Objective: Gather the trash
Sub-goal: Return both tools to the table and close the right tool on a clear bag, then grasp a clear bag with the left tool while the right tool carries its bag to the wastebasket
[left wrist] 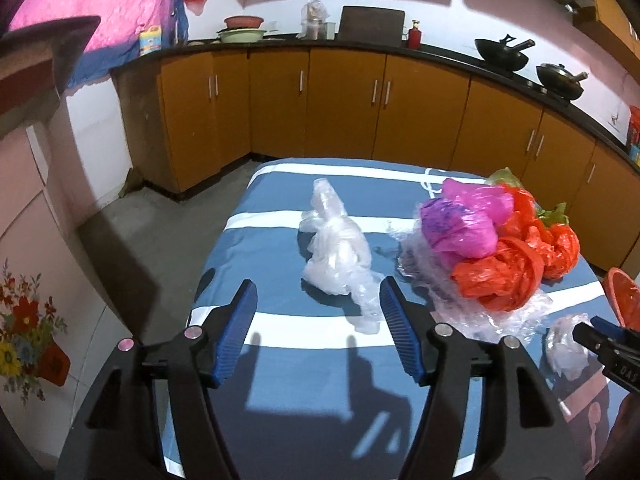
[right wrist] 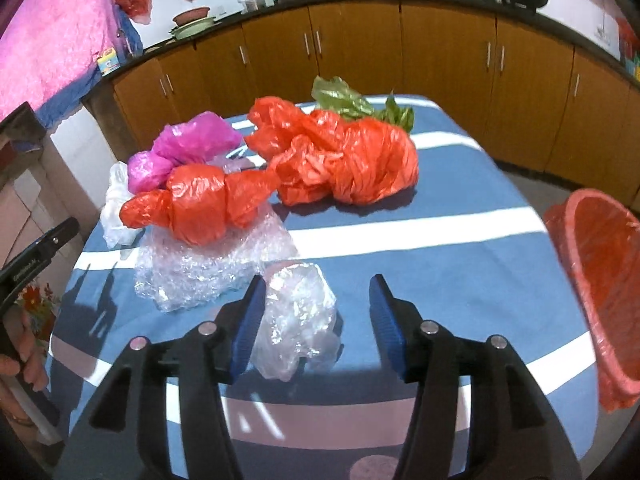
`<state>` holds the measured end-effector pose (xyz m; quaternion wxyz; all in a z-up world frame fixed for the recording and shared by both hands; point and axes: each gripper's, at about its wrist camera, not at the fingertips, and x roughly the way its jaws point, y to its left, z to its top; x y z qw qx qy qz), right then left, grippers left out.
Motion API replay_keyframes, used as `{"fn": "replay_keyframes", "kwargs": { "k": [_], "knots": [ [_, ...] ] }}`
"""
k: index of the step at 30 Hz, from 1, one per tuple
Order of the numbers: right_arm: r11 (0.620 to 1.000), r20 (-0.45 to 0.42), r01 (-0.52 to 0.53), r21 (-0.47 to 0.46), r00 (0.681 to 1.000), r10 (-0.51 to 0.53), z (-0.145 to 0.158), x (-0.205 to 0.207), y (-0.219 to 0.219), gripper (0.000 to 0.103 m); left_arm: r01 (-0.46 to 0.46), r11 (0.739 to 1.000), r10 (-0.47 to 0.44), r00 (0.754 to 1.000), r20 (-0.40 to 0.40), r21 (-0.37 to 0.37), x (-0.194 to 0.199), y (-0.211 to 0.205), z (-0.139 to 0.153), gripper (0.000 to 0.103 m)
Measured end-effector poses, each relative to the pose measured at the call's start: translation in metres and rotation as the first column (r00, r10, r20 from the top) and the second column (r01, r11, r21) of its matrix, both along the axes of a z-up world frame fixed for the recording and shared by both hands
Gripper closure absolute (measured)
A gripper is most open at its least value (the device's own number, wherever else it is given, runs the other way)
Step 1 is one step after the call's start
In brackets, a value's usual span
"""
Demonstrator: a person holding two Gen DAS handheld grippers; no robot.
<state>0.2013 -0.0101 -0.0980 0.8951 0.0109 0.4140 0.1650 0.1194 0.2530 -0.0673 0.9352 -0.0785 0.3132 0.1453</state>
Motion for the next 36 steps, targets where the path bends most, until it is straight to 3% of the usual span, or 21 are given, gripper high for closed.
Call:
{"fn": "replay_keyframes", "kwargs": {
  "k": [4, 7, 10, 25, 27, 31, 36],
  "knots": [
    [1.0, -0.011, -0.013, 0.001, 1.0, 0.013, -0.003, 0.001, 0.003, 0.052, -0.001, 1.0, 0.001, 1.0, -0.002, -0.017, 0.001, 0.004, -0.003, 0.037],
    [1.0, -0.023, -0.029, 0.002, 0.999, 0.029, -0.005, 0.002, 0.005, 0.08, 0.006, 1.0, -0.006, 1.0, -0.005, -0.02, 0.003, 0.004, -0.004, 0.037],
    [0.999, -0.03, -0.038, 0.007, 0.999, 0.038, -0.006, 0.001, 0.005, 0.091, 0.011, 1.0, -0.011, 1.0, -0.012, -0.021, 0.007, 0.005, -0.006, 0.037],
    [0.999, 0.008, 0.035, -0.012, 0.999, -0.035, 0.006, 0.001, -0.023, 0.094, -0.035, 0.996, 0.023, 0.989, -0.144, -0.079, 0.052, 0.022, -0.03, 0.038],
    [0.999, 0.007, 0.04, -0.013, 0.999, -0.04, 0.005, 0.002, -0.025, 0.094, -0.034, 0.995, 0.019, 0.988, -0.153, -0.092, 0.056, 0.025, -0.032, 0.041],
    [0.999, 0.003, 0.049, -0.013, 0.999, -0.049, 0.004, 0.003, -0.029, 0.094, -0.01, 0.993, -0.011, 0.984, -0.18, -0.117, 0.061, 0.024, -0.037, 0.071],
    [0.999, 0.004, 0.053, -0.015, 0.999, -0.053, 0.004, 0.002, -0.032, 0.094, 0.007, 0.994, -0.026, 0.984, -0.176, -0.112, 0.055, 0.021, -0.038, 0.091]
  ]
}}
